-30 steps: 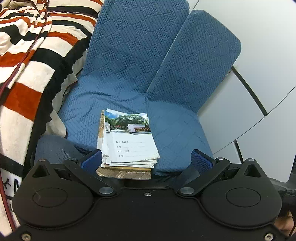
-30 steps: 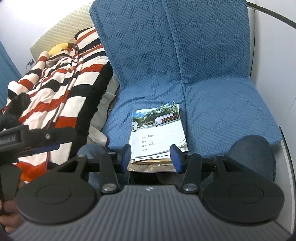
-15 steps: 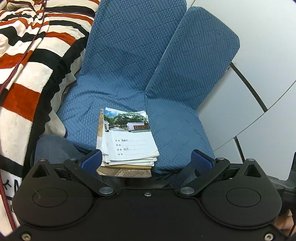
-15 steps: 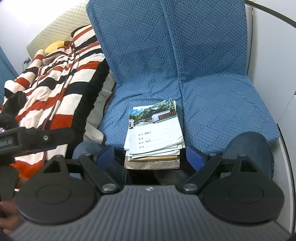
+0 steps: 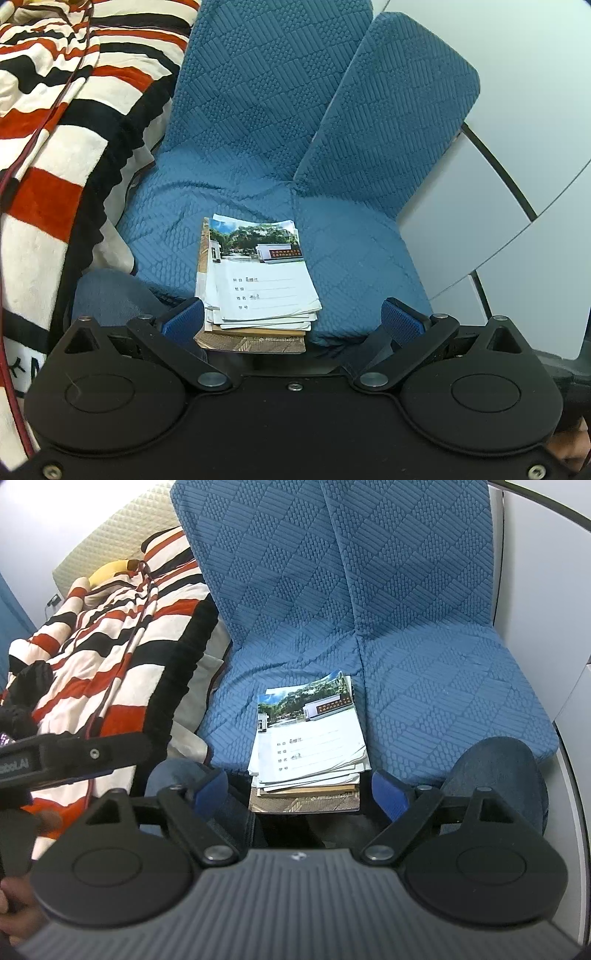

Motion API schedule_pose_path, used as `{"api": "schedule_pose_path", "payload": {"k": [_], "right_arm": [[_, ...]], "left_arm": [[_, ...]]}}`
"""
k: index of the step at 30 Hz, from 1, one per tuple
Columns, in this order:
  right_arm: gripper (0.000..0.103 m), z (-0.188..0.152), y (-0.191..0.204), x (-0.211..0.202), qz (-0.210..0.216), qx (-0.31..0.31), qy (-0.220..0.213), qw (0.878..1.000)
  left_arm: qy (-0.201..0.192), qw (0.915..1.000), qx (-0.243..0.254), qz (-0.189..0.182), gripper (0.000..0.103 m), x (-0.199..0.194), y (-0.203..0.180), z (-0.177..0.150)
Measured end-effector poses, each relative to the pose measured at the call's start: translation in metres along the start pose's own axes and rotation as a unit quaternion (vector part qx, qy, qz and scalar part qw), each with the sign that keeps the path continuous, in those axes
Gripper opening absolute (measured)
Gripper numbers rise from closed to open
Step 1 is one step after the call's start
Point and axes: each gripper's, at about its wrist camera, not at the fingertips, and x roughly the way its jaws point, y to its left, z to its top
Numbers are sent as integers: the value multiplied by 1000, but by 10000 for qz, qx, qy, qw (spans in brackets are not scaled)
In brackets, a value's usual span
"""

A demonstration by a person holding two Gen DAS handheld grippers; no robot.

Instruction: Organize objects

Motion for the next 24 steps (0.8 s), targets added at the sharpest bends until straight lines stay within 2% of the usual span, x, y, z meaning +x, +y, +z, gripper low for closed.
{"api": "schedule_pose_path", "payload": {"k": [24], "right_arm": [[87,-7,3,-3,33,37,-11,10000]], "left_arm": [[-79,9999,106,-109,102,-5,-5,-5]]}}
